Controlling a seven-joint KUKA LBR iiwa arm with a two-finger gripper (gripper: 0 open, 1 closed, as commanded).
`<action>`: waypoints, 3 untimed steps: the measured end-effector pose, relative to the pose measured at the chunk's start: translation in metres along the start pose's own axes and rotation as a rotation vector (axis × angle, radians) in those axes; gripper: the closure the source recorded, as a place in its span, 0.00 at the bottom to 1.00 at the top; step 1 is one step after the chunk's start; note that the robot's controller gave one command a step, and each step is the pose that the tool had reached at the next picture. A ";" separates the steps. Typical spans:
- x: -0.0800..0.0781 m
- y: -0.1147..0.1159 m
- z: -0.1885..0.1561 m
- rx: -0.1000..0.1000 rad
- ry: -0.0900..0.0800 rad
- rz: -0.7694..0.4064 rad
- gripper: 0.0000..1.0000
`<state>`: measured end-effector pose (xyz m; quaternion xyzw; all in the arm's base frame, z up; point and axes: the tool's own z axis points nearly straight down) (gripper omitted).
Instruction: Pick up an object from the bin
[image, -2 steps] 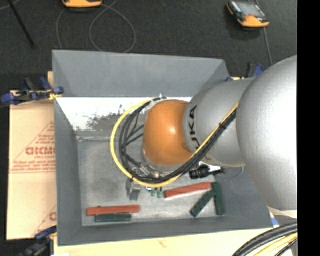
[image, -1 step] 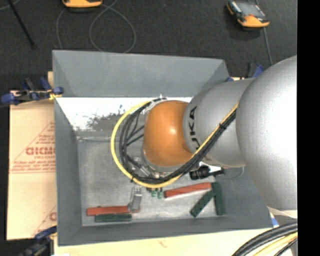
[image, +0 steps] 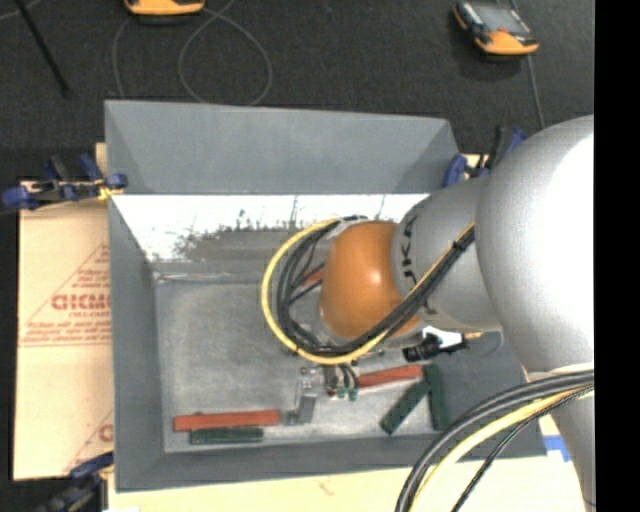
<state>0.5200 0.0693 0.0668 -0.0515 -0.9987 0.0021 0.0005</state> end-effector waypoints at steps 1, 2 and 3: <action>-0.021 -0.073 -0.003 0.000 -0.006 -0.190 0.00; -0.020 -0.070 -0.004 -0.004 -0.007 -0.190 1.00; 0.017 -0.061 -0.145 -0.003 -0.010 -0.198 1.00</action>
Offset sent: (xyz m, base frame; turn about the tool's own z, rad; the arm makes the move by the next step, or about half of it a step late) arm 0.0117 -0.0697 0.0032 -0.1956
